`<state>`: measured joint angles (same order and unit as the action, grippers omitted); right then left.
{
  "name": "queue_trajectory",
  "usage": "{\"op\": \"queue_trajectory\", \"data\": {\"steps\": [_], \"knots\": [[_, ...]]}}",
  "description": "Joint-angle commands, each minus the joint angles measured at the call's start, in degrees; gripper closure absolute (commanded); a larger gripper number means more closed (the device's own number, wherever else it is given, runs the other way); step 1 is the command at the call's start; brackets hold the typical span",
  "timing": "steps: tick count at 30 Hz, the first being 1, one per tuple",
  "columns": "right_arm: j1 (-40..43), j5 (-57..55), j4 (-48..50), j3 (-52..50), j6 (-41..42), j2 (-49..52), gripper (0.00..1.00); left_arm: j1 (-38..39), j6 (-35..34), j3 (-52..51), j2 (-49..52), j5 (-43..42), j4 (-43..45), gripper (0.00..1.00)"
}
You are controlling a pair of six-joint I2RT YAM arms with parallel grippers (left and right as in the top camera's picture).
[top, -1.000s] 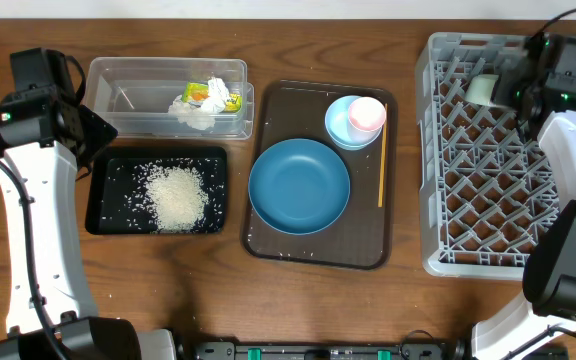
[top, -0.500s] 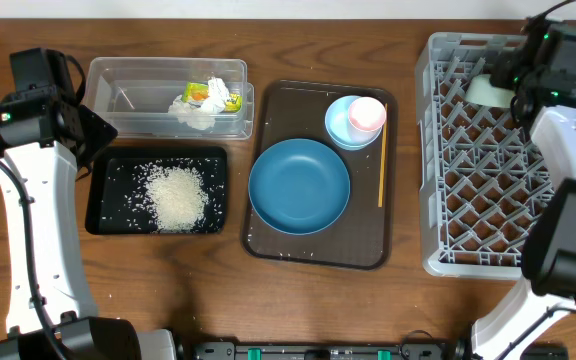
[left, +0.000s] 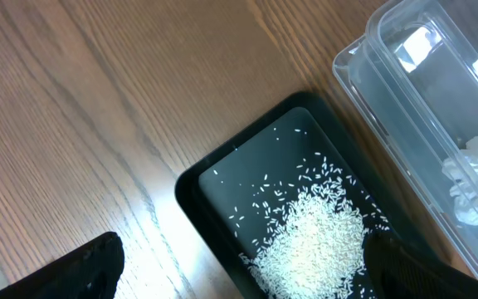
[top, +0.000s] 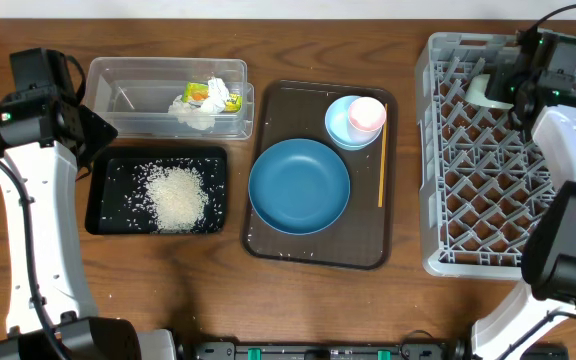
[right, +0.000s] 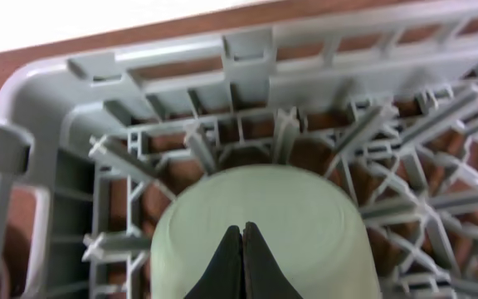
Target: Sort waste into correct bins and load items into the dishwasher rack
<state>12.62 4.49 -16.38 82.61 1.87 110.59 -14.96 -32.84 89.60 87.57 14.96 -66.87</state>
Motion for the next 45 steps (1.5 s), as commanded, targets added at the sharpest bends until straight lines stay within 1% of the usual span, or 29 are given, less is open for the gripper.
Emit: {"op": "queue_trajectory", "data": {"steps": [1, 8, 13, 18, 21, 23, 24, 25, 27, 28, 29, 30, 31, 32, 34, 35, 36, 38, 42, 45], "knots": [[0.17, -0.79, -2.58, 0.28, -0.68, -2.84, 0.99, -0.24, -0.48, 0.17, 0.09, 0.28, -0.15, 0.06], [0.63, -0.96, -7.52, 0.28, -0.68, -2.67, 0.99, -0.24, -0.48, 0.17, 0.09, 0.28, -0.15, 0.06], [0.46, 1.38, -10.29, 0.42, -0.63, -3.41, 0.99, -0.24, -0.48, 0.17, 0.09, 0.28, -0.15, 0.06], [0.37, 1.36, -14.93, 1.57, -0.15, -4.33, 0.99, -0.24, -0.48, 0.17, 0.09, 0.28, -0.15, 0.06], [-0.24, 2.01, -16.85, 1.81, 0.87, -7.08, 0.99, -0.24, -0.48, 0.17, 0.09, 0.28, -0.15, 0.06], [-1.11, 4.9, -17.59, 1.81, 0.83, -9.97, 0.99, -0.24, -0.48, 0.17, 0.09, 0.28, -0.15, 0.06], [-1.88, 8.04, -17.73, 1.81, 0.83, -12.39, 0.98, -0.24, -0.48, 0.17, 0.09, 0.28, -0.15, 0.06], [-2.47, 10.91, -17.66, 1.81, 0.83, -14.03, 0.95, -0.24, -0.48, 0.17, 0.09, 0.28, -0.15, 0.06], [-3.96, 19.8, -17.11, 1.81, 0.81, -17.77, 0.85, -0.24, -0.48, 0.17, 0.09, 0.28, -0.15, 0.06], [-4.83, 25.18, -16.76, 1.81, 0.83, -19.69, 0.75, -0.24, -0.46, 0.17, 0.09, 0.28, -0.15, 0.06], [-5.64, 29.94, -16.63, 1.81, 0.92, -21.49, 0.45, -0.24, -0.48, 0.17, 0.09, 0.28, -0.17, 0.06], [-6.4, 33.48, -16.52, 1.81, 1.38, -22.82, 0.12, -0.24, -0.48, 0.17, 0.09, 0.28, -0.15, 0.06], [-7.52, 36.5, -16.46, 1.81, 1.55, -24.09, 0.08, -0.24, -0.48, 0.17, 0.09, 0.28, -0.17, 0.06], [-8.94, 38.25, -16.48, 1.81, 1.51, -24.9, 0.07, -0.24, -0.46, 0.17, 0.09, 0.28, -0.15, 0.06], [-12.07, 38.64, -17.27, 1.81, 1.75, -25.68, 0.06, -0.24, -0.48, 0.17, 0.09, 0.28, -0.15, 0.06], [-14.19, 38.62, -17.75, 1.81, 1.75, -25.68, 0.02, -0.24, -0.48, 0.17, 0.09, 0.28, -0.15, 0.06], [-17.09, 38.36, -18.71, 1.81, 1.75, -25.4, 0.01, -0.24, -0.48, 0.17, 0.09, 0.28, -0.15, 0.06], [-21.16, 37.0, -20.22, 1.81, 1.77, -24.63, 0.01, -0.24, -0.48, 0.17, 0.09, 0.28, -0.15, 0.06], [-32.85, 26.1, -24.48, 1.79, 1.99, -21.68, 0.11, -0.24, -0.48, 0.17, 0.09, 0.28, -0.15, 0.06], [-42.1, 15.65, -25.0, 1.79, 3.48, -18.29, 0.1, -0.24, -0.48, 0.17, 0.09, 0.28, -0.15, 0.06]]}}
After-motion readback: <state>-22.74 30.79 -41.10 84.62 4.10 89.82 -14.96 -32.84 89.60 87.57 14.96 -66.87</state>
